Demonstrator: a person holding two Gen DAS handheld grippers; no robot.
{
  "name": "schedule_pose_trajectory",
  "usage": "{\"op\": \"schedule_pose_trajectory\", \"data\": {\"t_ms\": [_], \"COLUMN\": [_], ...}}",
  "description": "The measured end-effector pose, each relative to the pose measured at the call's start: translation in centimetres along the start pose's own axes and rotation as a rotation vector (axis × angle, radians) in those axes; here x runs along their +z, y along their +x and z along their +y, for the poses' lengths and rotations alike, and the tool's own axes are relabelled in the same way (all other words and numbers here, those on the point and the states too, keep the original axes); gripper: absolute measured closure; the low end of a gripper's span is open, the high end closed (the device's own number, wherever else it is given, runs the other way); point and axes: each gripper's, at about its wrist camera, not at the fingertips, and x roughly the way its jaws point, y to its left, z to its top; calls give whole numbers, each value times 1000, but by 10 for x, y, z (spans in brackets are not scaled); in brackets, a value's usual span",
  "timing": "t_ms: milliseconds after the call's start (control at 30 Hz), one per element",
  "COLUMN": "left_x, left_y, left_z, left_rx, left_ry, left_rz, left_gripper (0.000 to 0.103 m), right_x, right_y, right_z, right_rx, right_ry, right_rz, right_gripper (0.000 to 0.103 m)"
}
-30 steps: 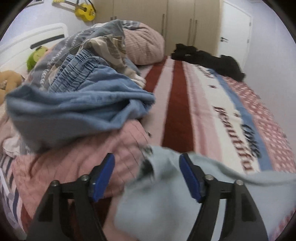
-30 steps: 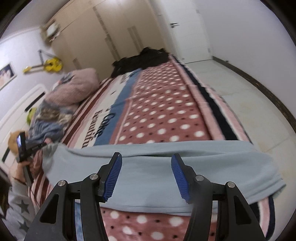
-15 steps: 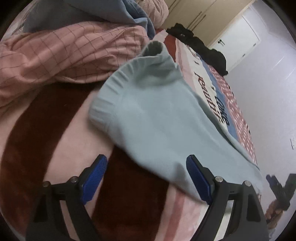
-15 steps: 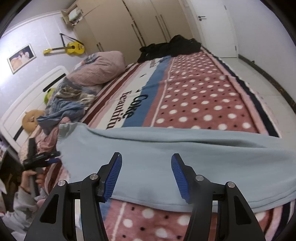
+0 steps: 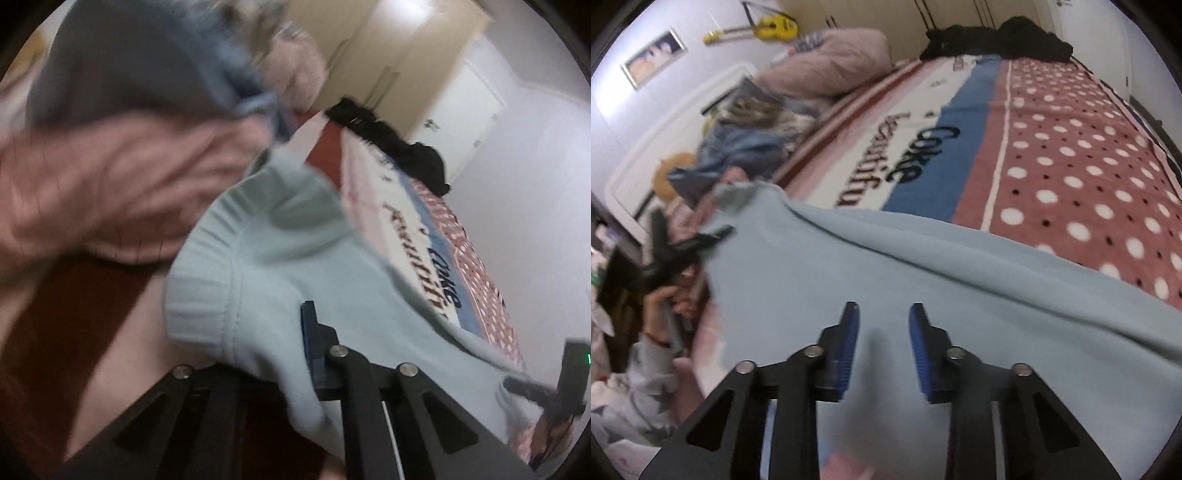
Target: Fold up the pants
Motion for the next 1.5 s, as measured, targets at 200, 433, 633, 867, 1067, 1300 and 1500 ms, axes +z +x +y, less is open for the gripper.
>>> {"op": "schedule_pose_trajectory", "data": {"t_ms": [200, 433, 633, 867, 1067, 1300, 1500], "left_x": [23, 24, 19, -18, -82, -139, -112], "left_y": [-38, -50, -56, -36, 11, 34, -19], "left_z": [-36, -74, -133, -238, -330, -330, -268], "left_rx": [-57, -130, -199, -291, -371, -400, -374], "left_ry": [124, 198, 314, 473, 621, 685, 567], "left_rz": [-115, -127, -115, -48, 115, 331, 216], "left_gripper": [98, 99, 99, 99, 98, 56, 40], "right_x": [24, 58, 40, -34, -83, -113, -108], "right_y": [27, 36, -19, -119, -154, -144, -133], "right_z": [-21, -45, -46, -65, -80, -92, -81], "right_rx": [-110, -194, -156, -130, -111, -104, -33], "right_ry": [21, 117, 135, 171, 192, 192, 194], "right_rz": [-24, -57, -150, -281, -315, -274, -293], "right_gripper": [89, 91, 78, 72, 71, 71, 54]}}
